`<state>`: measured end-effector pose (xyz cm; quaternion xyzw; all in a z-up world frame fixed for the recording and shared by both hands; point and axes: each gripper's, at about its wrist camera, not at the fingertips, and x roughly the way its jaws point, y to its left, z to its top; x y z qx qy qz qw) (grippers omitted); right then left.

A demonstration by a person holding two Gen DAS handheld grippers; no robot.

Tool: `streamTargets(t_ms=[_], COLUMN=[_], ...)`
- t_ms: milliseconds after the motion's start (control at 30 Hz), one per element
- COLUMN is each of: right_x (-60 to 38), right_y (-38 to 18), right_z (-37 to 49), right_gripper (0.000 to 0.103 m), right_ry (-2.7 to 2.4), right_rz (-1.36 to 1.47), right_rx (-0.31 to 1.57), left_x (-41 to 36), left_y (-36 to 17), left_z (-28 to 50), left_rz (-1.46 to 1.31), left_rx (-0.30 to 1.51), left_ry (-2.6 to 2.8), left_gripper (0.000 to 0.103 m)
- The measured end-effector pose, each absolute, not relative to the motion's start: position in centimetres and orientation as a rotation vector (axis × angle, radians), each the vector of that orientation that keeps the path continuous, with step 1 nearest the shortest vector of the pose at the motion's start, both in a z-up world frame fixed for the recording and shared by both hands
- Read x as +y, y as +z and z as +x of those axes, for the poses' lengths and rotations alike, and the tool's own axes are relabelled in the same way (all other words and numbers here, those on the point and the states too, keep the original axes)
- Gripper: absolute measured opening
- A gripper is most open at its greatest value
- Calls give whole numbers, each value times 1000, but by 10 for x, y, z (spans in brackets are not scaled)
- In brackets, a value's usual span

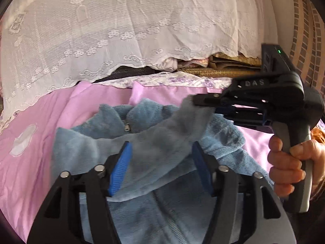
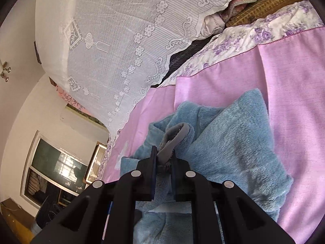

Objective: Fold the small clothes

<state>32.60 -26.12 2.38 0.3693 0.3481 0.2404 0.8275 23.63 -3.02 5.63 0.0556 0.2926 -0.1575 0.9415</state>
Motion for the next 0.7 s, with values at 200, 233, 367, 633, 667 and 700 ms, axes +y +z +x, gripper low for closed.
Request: streamTargets(t_ms=[200, 233, 367, 633, 667, 700], right_x=[-276, -278, -283, -287, -283, -278], right_y=[2, -3, -19, 7, 16, 25], right_z=[326, 326, 328, 315, 312, 309], right_gripper=[12, 12, 9, 14, 14, 14], right_ry=[411, 383, 292, 229, 242, 262], right_rz=[786, 779, 735, 688, 668, 651], right_rx=[779, 794, 841, 758, 736, 717], left_x=[64, 74, 101, 92, 95, 99], left_y=[47, 37, -15, 13, 20, 27], left_z=[275, 284, 309, 291, 289, 286], left_rz=[-115, -134, -167, -70, -93, -114], left_rx=[721, 771, 957, 845, 824, 807], left_ry=[-163, -132, -41, -12, -23, -33], left_gripper=[75, 75, 77, 78, 78, 79])
